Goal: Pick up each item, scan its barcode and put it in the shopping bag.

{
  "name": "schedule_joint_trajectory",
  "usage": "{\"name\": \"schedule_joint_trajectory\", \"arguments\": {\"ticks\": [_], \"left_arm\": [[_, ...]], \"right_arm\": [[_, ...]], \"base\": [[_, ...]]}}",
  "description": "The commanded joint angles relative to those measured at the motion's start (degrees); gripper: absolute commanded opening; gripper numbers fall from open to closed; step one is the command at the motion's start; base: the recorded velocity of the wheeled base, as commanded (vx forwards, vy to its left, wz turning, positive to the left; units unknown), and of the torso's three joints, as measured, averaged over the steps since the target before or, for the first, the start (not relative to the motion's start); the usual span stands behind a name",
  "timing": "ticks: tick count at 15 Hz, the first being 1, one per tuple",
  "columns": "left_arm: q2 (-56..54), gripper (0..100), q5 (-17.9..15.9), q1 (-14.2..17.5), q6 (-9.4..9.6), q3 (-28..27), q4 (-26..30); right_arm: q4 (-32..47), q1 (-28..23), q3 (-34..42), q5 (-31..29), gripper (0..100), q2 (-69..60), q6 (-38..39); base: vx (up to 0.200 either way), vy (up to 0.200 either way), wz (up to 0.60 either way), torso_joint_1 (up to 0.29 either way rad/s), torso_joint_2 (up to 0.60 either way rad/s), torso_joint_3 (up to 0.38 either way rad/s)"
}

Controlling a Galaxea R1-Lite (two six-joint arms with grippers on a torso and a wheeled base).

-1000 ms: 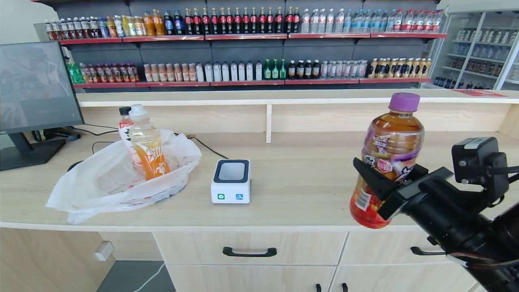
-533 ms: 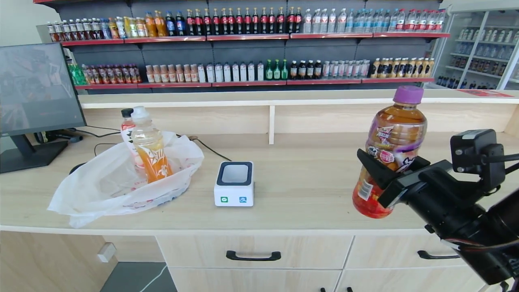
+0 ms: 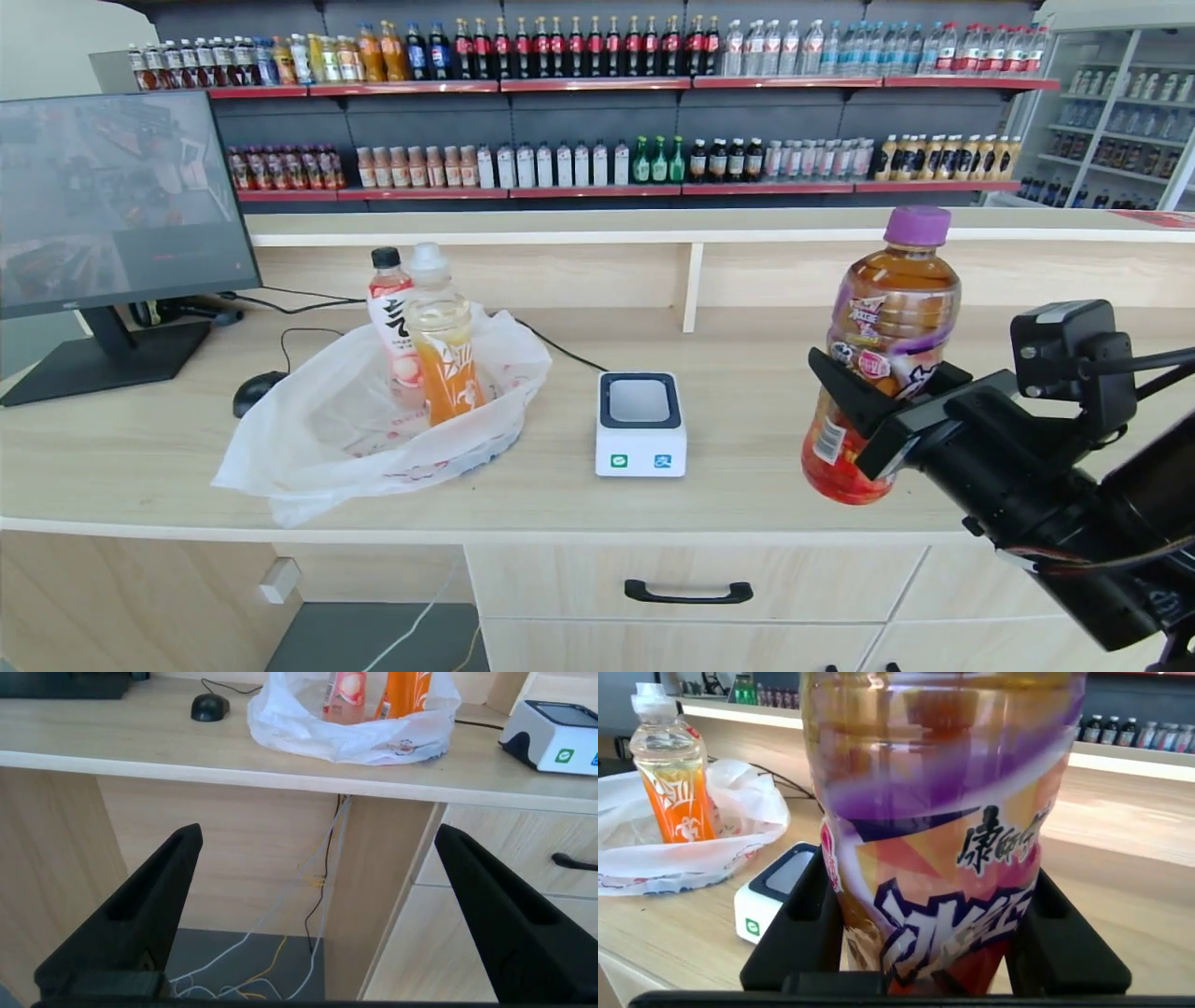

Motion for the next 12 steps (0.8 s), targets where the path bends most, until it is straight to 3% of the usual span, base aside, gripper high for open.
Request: {"name": "schedule_joint_trajectory", "arguments": {"ticks": [1,8,12], "left_arm": [[0.0,100,0.0,0.0,-0.02,0.0,0.0],[0.0,100,0.0,0.0,-0.02,0.0,0.0],[0.0,100,0.0,0.0,-0.02,0.0,0.0]], "right_arm": [[-0.1,0.0,0.0,0.0,0,0.4,0.0],[-0.1,-0.1,-0.6,0.0,0,0.7,0.0],[-0.1,-0.1,-1.0,0.0,0,0.6,-0.1]], "base": [[0.000,0.200,0.00,0.007,0.00,0.002],[0.000,0.200,0.00,0.004,0.01,0.004],[0.000,0.000,0.00,0.000,0.00,0.000]]}}
